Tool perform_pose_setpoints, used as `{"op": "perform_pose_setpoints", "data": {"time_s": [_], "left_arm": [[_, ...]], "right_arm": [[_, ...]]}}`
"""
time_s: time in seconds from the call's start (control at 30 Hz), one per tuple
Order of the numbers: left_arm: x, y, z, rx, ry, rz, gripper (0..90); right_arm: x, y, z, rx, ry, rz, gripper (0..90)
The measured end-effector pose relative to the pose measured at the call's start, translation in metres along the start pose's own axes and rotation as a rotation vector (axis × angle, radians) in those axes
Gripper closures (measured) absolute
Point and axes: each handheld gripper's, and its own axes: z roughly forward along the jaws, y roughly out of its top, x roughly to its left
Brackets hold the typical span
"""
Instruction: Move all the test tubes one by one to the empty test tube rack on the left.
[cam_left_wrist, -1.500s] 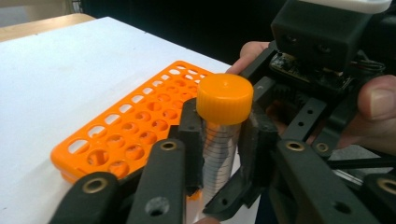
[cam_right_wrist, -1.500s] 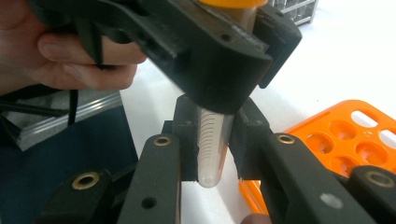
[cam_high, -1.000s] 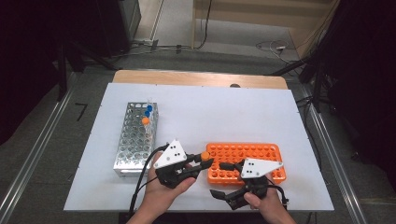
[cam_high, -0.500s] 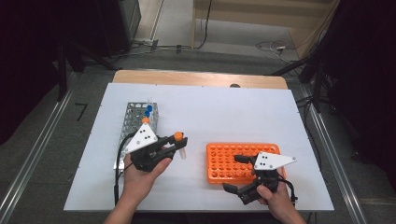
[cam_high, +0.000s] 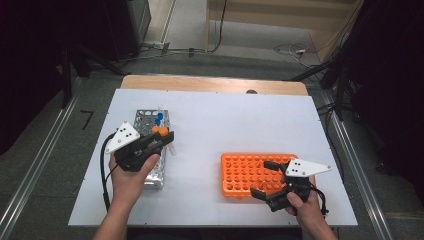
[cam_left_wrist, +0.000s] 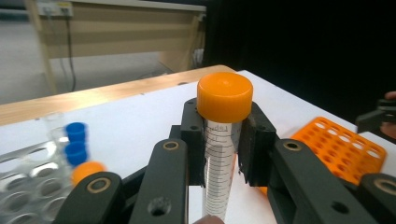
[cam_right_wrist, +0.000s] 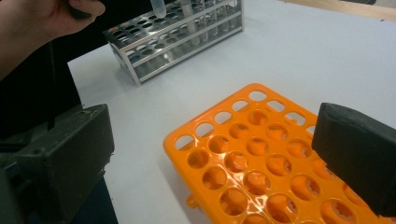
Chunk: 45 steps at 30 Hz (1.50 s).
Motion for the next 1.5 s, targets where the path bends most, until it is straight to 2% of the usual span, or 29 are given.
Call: {"op": "perform_pose_setpoints", "data": {"time_s": [0.2, 0.5, 0.63, 0.77, 1.07, 1.23, 1.5], "left_arm": [[0.014, -0.005, -0.002, -0.019, 0.076, 0.0, 75.0], [0.027, -0.017, 0.0, -0.046, 0.189, 0.016, 75.0], [0.032, -0.021, 0.003, -0.043, 0.201, 0.006, 75.0], [0.032, -0.026, 0.008, -0.024, 0.214, 0.014, 74.9], [0.024, -0.026, 0.015, 0.071, 0.254, 0.085, 73.8], [0.022, -0.025, 0.015, 0.091, 0.252, 0.09, 62.2], [0.023, -0.023, 0.009, 0.071, 0.222, 0.029, 43.2]], "right_arm": [[-0.007, -0.002, -0.006, 0.0, -0.025, 0.011, 0.0], [-0.017, -0.006, -0.014, -0.006, -0.056, 0.03, 0.0], [-0.021, -0.007, -0.016, -0.009, -0.065, 0.037, 0.0], [-0.022, -0.007, -0.018, -0.011, -0.073, 0.041, 0.0], [-0.027, -0.009, -0.022, -0.011, -0.095, 0.045, 0.0], [-0.031, -0.01, -0.024, -0.014, -0.103, 0.048, 0.0], [-0.034, -0.011, -0.027, -0.023, -0.115, 0.051, 0.0]]}}
